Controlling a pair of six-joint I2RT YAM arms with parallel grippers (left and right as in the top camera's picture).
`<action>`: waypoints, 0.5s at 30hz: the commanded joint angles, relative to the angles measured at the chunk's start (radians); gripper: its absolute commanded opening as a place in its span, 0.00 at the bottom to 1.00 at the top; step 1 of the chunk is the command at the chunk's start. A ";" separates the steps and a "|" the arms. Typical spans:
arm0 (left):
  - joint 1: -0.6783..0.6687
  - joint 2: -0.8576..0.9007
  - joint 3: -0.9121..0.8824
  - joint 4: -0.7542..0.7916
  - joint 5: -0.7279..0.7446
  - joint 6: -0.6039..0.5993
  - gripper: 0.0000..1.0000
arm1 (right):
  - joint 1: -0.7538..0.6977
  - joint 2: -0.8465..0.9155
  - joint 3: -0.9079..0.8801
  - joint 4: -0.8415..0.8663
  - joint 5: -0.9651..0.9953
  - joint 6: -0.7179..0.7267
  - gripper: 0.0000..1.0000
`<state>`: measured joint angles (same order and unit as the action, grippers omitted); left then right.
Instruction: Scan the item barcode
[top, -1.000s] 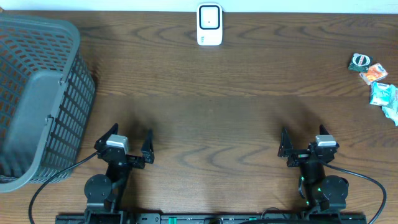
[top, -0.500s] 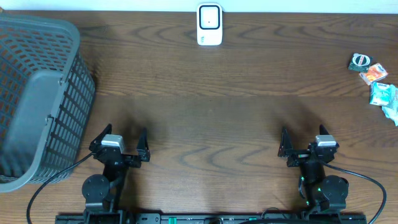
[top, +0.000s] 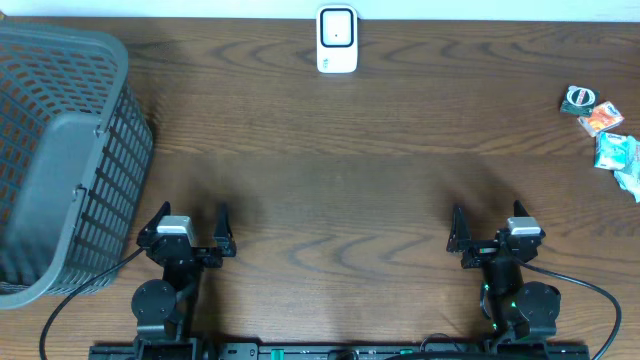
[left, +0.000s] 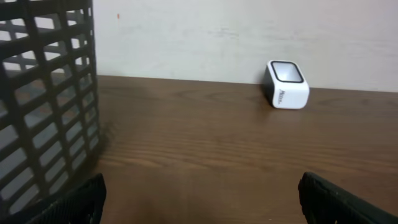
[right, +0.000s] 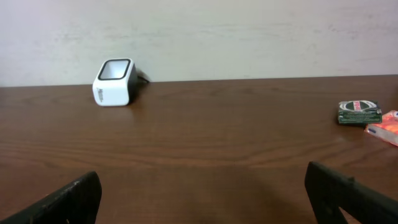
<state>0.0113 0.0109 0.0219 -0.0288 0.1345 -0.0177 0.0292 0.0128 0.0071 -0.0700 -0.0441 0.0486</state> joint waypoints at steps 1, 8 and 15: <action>0.002 -0.010 -0.018 -0.042 -0.039 0.018 0.98 | -0.011 -0.006 -0.002 -0.005 0.011 0.010 0.99; -0.019 -0.010 -0.018 -0.046 -0.075 0.018 0.98 | -0.011 -0.006 -0.002 -0.005 0.011 0.010 0.99; -0.019 -0.010 -0.018 -0.046 -0.074 0.019 0.98 | -0.011 -0.006 -0.002 -0.005 0.011 0.010 0.99</action>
